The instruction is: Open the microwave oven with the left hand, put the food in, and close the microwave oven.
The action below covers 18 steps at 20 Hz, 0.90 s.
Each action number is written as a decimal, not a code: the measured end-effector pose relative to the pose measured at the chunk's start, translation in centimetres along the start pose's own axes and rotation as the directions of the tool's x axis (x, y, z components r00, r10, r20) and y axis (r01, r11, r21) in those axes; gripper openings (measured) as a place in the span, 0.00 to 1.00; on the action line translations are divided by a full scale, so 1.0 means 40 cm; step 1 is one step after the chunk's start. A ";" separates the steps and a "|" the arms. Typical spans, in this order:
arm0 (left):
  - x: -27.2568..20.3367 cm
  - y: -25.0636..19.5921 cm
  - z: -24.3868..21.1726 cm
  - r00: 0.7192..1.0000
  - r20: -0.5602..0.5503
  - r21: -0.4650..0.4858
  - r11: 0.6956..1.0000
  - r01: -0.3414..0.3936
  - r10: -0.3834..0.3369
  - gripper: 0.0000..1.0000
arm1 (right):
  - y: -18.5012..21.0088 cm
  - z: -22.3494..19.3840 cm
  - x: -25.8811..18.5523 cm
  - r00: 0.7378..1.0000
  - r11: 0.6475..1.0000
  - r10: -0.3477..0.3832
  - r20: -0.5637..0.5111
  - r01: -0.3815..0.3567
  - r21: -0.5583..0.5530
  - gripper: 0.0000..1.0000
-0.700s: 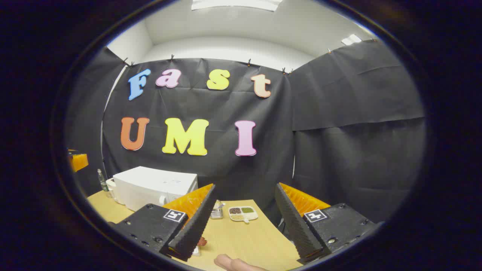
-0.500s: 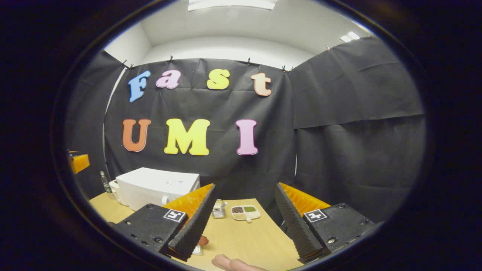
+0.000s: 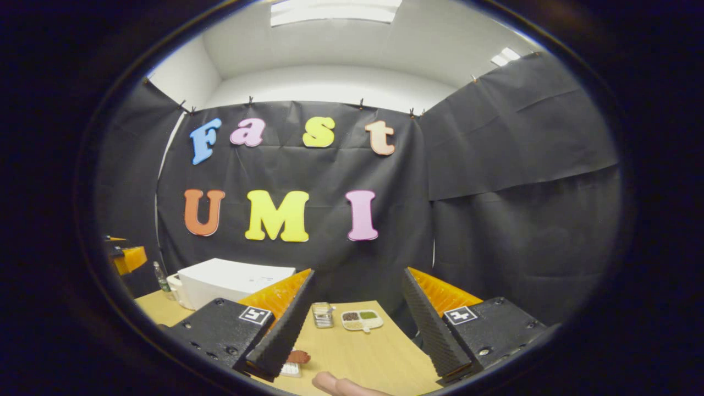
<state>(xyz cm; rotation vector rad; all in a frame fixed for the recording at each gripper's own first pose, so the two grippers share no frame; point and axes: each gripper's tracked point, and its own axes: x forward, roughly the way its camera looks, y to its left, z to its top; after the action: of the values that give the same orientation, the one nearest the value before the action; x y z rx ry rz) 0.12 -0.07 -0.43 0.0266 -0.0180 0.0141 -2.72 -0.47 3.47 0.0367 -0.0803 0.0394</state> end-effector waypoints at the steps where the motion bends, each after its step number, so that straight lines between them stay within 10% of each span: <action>1: 0.002 -0.003 -0.003 1.000 -0.002 -0.001 1.000 0.002 -0.002 0.92 | -0.004 0.007 0.000 1.000 1.000 -0.008 0.007 0.008 -0.008 0.99; 18: 0.321 -0.207 -0.304 0.977 -0.138 -0.146 0.979 0.144 -0.165 0.92 | -0.054 -0.059 0.030 1.000 1.000 0.003 -0.027 -0.003 0.021 0.99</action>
<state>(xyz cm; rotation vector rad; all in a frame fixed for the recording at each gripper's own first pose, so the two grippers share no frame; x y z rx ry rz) 13.27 -7.83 -12.55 -0.1092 0.1337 -0.1414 -1.26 -2.51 1.16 0.0572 -0.0533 0.0437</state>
